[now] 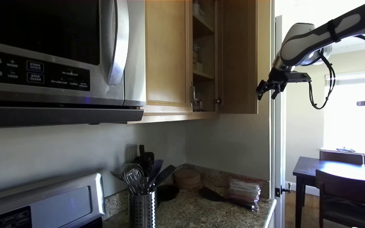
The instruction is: Open the cabinet door
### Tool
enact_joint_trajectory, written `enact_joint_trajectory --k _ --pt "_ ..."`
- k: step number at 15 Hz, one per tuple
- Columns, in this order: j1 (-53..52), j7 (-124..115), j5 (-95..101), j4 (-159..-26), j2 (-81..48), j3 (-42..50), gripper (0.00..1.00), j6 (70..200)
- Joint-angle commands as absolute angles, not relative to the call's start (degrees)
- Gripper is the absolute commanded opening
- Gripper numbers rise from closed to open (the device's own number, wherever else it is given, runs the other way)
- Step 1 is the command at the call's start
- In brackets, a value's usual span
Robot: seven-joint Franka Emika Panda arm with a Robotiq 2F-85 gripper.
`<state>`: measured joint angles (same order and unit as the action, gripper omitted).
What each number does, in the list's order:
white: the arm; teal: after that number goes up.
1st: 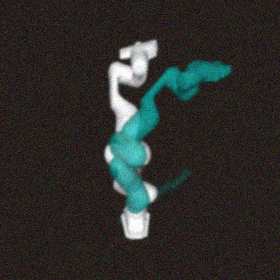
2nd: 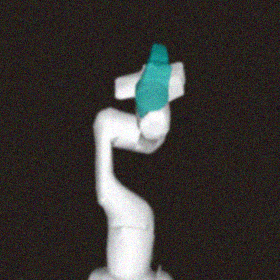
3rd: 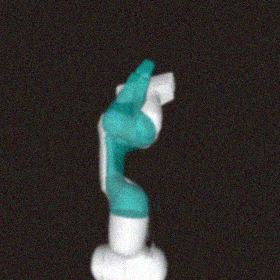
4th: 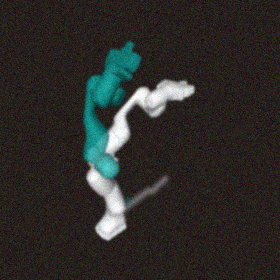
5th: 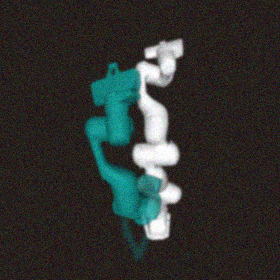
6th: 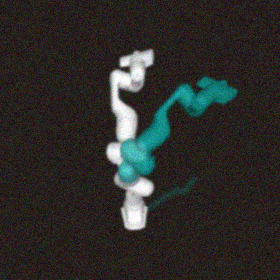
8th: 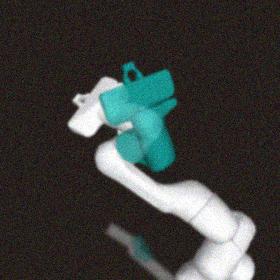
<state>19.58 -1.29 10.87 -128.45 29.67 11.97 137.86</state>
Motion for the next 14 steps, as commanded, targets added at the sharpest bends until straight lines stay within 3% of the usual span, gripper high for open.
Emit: enact_joint_trajectory --k 1,9,14 --pt "18.35 -3.27 7.43 -134.07 30.71 13.09 1.0 146.83" --pt "19.35 -3.01 0.25 -139.92 33.21 13.96 1.0 152.61" --pt "18.8 -2.17 0.28 -137.09 32.88 14.15 1.0 150.62"
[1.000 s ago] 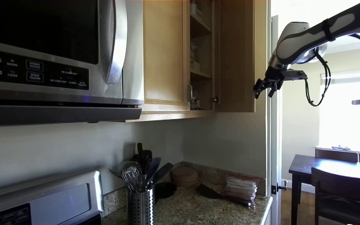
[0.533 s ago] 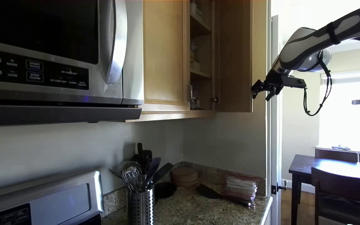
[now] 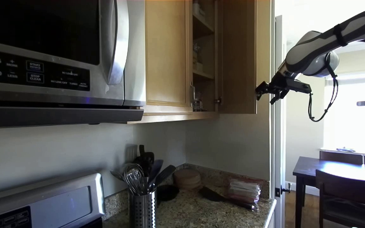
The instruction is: Open the cabinet door
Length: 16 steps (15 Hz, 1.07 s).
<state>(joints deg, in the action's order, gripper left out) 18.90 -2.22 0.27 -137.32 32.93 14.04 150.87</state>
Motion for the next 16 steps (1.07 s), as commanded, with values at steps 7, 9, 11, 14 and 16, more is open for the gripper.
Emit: enact_joint_trajectory --k 7,9,11,14,16 --pt "17.53 1.69 -1.15 -137.81 39.46 17.11 1.0 146.79" --pt "17.57 3.84 -1.32 -137.89 42.64 18.83 1.0 143.75" --pt "17.41 6.49 -1.26 -137.58 46.05 20.82 1.0 138.28" --pt "17.07 9.57 -1.19 -137.18 50.12 22.82 1.0 131.84" --pt "15.47 12.58 -1.54 -137.39 52.44 24.0 1.0 129.89"
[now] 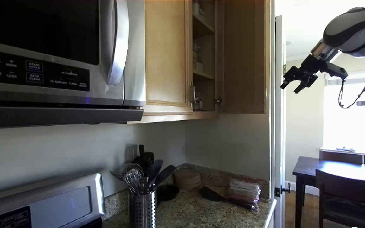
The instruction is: Open the cabinet door
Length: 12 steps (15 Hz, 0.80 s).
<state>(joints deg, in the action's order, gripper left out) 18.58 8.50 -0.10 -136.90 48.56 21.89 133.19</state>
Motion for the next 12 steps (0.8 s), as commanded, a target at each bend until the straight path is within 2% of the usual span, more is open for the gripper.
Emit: enact_joint_trajectory --k 1,2,3,5,12 --pt "14.41 14.01 -1.93 -137.51 53.37 24.41 1.0 129.79" --pt "13.57 15.03 -2.26 -137.41 53.86 24.52 1.0 129.56" --pt "12.16 16.03 -2.78 -137.34 54.15 24.7 0.75 130.06" --pt "9.89 17.29 -3.32 -137.32 53.88 24.66 0.67 131.45" --pt "4.47 17.02 -3.39 -136.67 47.66 23.62 0.2 138.54"
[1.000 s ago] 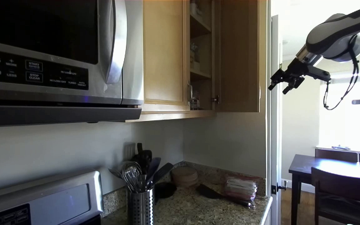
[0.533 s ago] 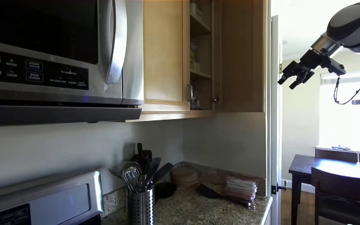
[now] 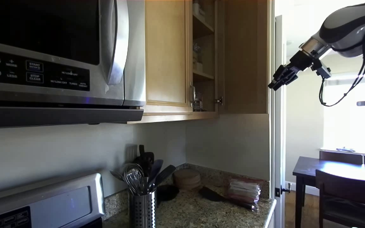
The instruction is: Open the cabinet door
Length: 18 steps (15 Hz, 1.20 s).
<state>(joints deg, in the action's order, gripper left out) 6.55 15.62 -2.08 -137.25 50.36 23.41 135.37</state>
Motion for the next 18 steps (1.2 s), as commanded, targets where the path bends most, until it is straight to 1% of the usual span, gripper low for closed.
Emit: enact_joint_trajectory --k 1,2,3,6,7,10,11,14,18 --pt "4.0 16.97 -3.48 -136.61 47.28 23.28 0.13 139.7" --pt "3.69 16.81 -3.42 -136.57 46.39 22.98 0.08 141.48" --pt "4.29 16.12 -2.69 -137.04 45.2 22.15 0.06 145.77" --pt "4.74 15.6 -2.0 -136.73 42.21 21.18 0.02 152.25" --pt "4.9 15.58 -1.78 -136.71 41.24 20.99 0.05 154.45" --pt "6.12 15.23 -0.74 -136.66 38.12 20.51 0.06 160.5" --pt "6.57 15.24 -0.33 -136.57 36.99 20.54 0.08 162.23" --pt "9.02 15.05 1.34 -136.16 33.16 20.7 0.06 167.06" --pt "13.35 14.45 3.6 -135.21 28.44 20.49 0.07 171.61"
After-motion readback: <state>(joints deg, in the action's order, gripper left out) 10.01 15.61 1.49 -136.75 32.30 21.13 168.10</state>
